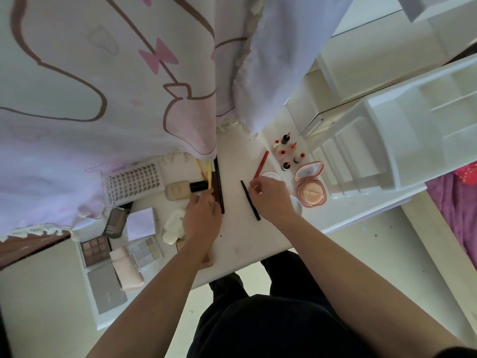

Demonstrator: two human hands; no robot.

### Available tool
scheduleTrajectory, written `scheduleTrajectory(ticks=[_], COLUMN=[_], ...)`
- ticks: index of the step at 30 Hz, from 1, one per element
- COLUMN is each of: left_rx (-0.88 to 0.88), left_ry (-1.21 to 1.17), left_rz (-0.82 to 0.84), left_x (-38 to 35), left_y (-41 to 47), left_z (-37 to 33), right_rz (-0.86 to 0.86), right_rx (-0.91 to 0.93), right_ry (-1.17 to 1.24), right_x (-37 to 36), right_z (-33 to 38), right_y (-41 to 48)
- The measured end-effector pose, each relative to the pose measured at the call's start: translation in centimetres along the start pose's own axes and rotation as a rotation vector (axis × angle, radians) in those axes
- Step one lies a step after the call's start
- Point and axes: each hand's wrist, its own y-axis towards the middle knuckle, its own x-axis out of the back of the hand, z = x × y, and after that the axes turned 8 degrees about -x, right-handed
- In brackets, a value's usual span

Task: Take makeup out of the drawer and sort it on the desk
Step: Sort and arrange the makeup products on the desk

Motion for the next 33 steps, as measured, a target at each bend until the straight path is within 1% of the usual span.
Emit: scheduleTrajectory(ticks=[3, 7, 10, 16, 21, 25, 28, 30, 33], left_rx=[0.003, 0.095, 0.119, 0.114, 0.211, 0.251, 0.303, 0.331, 0.357], left_ry=[0.04, 0.054, 0.086, -0.014, -0.166, -0.235, -0.353, -0.486, -0.804], left_rz=[0.027, 0.051, 0.066, 0.044, -0.01, 0.021, 0.014, -0.054, -0.122], left_x=[1.0, 2.1, 2.6, 3.2, 3.5, 4.0, 4.5, 5.3, 7.5], left_y=[0.1, 0.4, 0.7, 0.9, 1.0, 1.1, 0.9, 0.6, 0.2], left_z=[1.6, 3.8, 5.2, 5.6, 6.3, 6.3, 6.1, 5.2, 2.3], right_rz=[0.111, 0.213, 0.197, 0.175, 0.316, 0.36, 0.39, 0.407, 0.439], right_rx=[0.006, 0.018, -0.007, -0.098, -0.158, -0.177, -0.192, -0.203, -0.195], right_ry=[-0.035, -0.116, -0.149, -0.091, 0.095, 0.17, 0.365, 0.518, 0.609], right_x=[-1.8, -4.3, -5.9, -7.3, -7.2, -6.4, -5.0, -3.7, -2.0], right_z=[2.3, 4.6, 5.3, 5.4, 5.5, 5.2, 4.9, 4.9, 4.9], right_y=[1.1, 1.7, 1.5, 1.3, 1.3, 0.1, -1.6, -2.8, -4.3])
